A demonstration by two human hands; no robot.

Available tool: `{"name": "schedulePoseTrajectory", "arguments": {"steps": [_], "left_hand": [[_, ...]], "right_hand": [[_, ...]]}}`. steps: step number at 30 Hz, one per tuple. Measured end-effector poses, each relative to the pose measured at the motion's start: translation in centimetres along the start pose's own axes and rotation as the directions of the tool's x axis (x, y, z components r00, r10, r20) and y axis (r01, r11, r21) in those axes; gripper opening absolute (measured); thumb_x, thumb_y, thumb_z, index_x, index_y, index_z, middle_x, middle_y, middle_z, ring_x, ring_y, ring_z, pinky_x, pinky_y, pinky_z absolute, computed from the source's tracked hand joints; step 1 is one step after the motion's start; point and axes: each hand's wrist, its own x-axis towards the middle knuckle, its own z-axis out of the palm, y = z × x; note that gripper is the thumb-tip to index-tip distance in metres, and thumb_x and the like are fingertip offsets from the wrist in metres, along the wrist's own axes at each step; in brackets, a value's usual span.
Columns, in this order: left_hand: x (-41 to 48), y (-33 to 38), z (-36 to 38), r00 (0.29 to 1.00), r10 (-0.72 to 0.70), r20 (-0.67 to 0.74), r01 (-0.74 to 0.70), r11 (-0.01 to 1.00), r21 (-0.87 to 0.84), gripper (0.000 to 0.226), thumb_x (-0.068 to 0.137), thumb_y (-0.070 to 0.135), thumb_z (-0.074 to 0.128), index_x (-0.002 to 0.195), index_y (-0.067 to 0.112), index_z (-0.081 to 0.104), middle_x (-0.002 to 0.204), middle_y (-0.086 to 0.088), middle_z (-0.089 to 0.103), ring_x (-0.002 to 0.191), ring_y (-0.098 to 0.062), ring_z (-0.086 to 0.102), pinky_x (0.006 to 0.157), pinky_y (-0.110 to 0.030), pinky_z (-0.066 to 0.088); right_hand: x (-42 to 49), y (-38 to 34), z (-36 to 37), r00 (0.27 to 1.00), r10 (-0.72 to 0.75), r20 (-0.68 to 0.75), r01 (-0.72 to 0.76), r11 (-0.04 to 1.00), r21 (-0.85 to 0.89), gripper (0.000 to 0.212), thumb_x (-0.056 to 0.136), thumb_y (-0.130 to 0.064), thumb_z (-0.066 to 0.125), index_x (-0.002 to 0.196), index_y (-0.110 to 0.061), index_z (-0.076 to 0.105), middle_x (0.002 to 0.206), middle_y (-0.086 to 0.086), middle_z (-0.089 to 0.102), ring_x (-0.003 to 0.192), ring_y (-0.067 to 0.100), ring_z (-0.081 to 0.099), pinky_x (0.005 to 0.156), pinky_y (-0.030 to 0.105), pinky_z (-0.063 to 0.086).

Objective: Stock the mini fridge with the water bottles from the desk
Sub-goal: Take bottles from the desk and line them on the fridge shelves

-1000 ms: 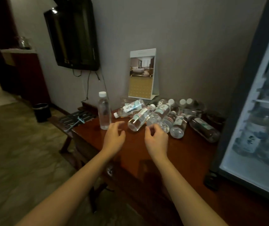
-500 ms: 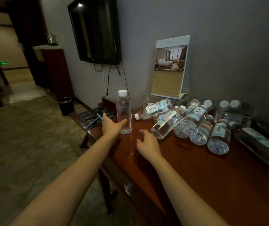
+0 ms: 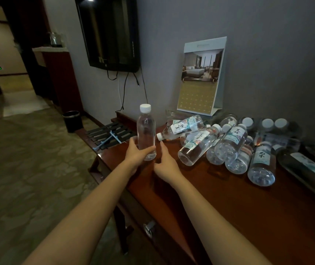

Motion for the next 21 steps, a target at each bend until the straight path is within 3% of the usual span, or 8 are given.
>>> {"name": "schedulePoseTrajectory", "arguments": {"steps": [4, 6, 8, 11, 13, 15, 19, 21], "left_hand": [[-1.4, -0.1, -0.5, 0.991, 0.082, 0.103, -0.094, 0.989, 0.116, 0.070, 0.073, 0.021, 0.078, 0.130, 0.020, 0.038, 0.115, 0.004, 0.052, 0.095, -0.008, 0.054, 0.070, -0.018, 0.045], [-2.1, 0.0, -0.7, 0.982, 0.094, 0.163, -0.118, 0.983, 0.143, 0.065, 0.073, 0.019, 0.077, 0.128, 0.022, 0.041, 0.111, 0.007, 0.053, 0.093, -0.005, 0.054, 0.066, -0.014, 0.043], [-2.9, 0.1, -0.9, 0.969, 0.085, 0.234, -0.125, 0.979, 0.162, 0.060, 0.074, 0.015, 0.076, 0.124, 0.022, 0.044, 0.112, 0.008, 0.055, 0.100, -0.008, 0.055, 0.073, -0.018, 0.046], [-3.8, -0.2, -1.2, 0.955, 0.068, 0.290, -0.132, 0.969, 0.208, 0.038, 0.075, 0.009, 0.072, 0.106, 0.023, 0.056, 0.111, 0.000, 0.064, 0.105, -0.015, 0.060, 0.088, -0.032, 0.051], [-5.0, -0.1, -1.2, 0.943, 0.064, 0.328, -0.148, 0.959, 0.240, 0.025, 0.076, 0.009, 0.071, 0.093, 0.023, 0.060, 0.099, -0.001, 0.067, 0.099, -0.016, 0.062, 0.090, -0.036, 0.050], [-6.3, 0.0, -0.7, 0.921, 0.071, 0.384, -0.174, 0.955, 0.242, 0.019, 0.075, 0.008, 0.071, 0.086, 0.022, 0.063, 0.093, 0.001, 0.067, 0.095, -0.015, 0.061, 0.088, -0.032, 0.049], [-9.3, 1.2, 1.3, 0.863, 0.092, 0.496, -0.242, 0.938, 0.247, 0.019, 0.072, -0.002, 0.069, 0.069, 0.015, 0.061, 0.097, 0.008, 0.060, 0.090, -0.003, 0.056, 0.075, -0.010, 0.043], [-10.4, 1.5, 2.1, 0.845, 0.091, 0.527, -0.270, 0.923, 0.273, 0.020, 0.068, -0.005, 0.068, 0.069, 0.016, 0.064, 0.100, 0.012, 0.055, 0.097, -0.005, 0.053, 0.080, -0.013, 0.042]], "right_hand": [[-0.6, 0.2, -0.1, 0.999, -0.039, -0.016, 0.041, 0.995, 0.089, 0.077, 0.085, -0.005, 0.051, 0.149, -0.030, 0.015, 0.131, 0.005, 0.055, 0.113, 0.023, 0.057, 0.091, 0.034, 0.049], [-1.0, 0.3, -0.2, 0.997, -0.050, -0.061, 0.060, 0.983, 0.174, 0.074, 0.084, -0.014, 0.059, 0.146, -0.034, 0.022, 0.127, 0.002, 0.059, 0.113, 0.020, 0.058, 0.095, 0.036, 0.048], [-1.4, 0.3, -0.6, 0.996, -0.038, -0.086, 0.061, 0.957, 0.283, 0.067, 0.080, -0.018, 0.064, 0.137, -0.038, 0.035, 0.118, -0.003, 0.062, 0.110, 0.017, 0.059, 0.095, 0.040, 0.049], [-2.6, 0.3, -2.1, 0.995, 0.012, -0.096, 0.029, 0.908, 0.418, 0.065, 0.080, 0.006, 0.055, 0.135, -0.028, 0.044, 0.111, -0.002, 0.062, 0.106, 0.017, 0.059, 0.087, 0.031, 0.052], [-3.6, 0.3, -3.2, 0.990, 0.022, -0.138, 0.037, 0.908, 0.418, 0.064, 0.078, 0.010, 0.049, 0.133, -0.023, 0.047, 0.113, 0.002, 0.062, 0.109, 0.020, 0.058, 0.090, 0.035, 0.052], [-4.9, 0.2, -4.0, 0.985, 0.027, -0.169, 0.048, 0.904, 0.426, 0.066, 0.077, 0.011, 0.049, 0.135, -0.021, 0.044, 0.119, 0.004, 0.060, 0.114, 0.023, 0.056, 0.096, 0.041, 0.048], [-7.5, 0.1, -5.4, 0.983, -0.027, -0.181, 0.108, 0.884, 0.455, 0.087, 0.074, 0.014, 0.058, 0.145, -0.022, 0.024, 0.138, 0.005, 0.044, 0.126, 0.023, 0.045, 0.104, 0.042, 0.042], [-8.7, 0.0, -6.1, 0.981, -0.044, -0.189, 0.126, 0.886, 0.447, 0.091, 0.074, 0.006, 0.070, 0.145, -0.022, 0.020, 0.143, 0.004, 0.036, 0.129, 0.022, 0.041, 0.106, 0.045, 0.040]]}}
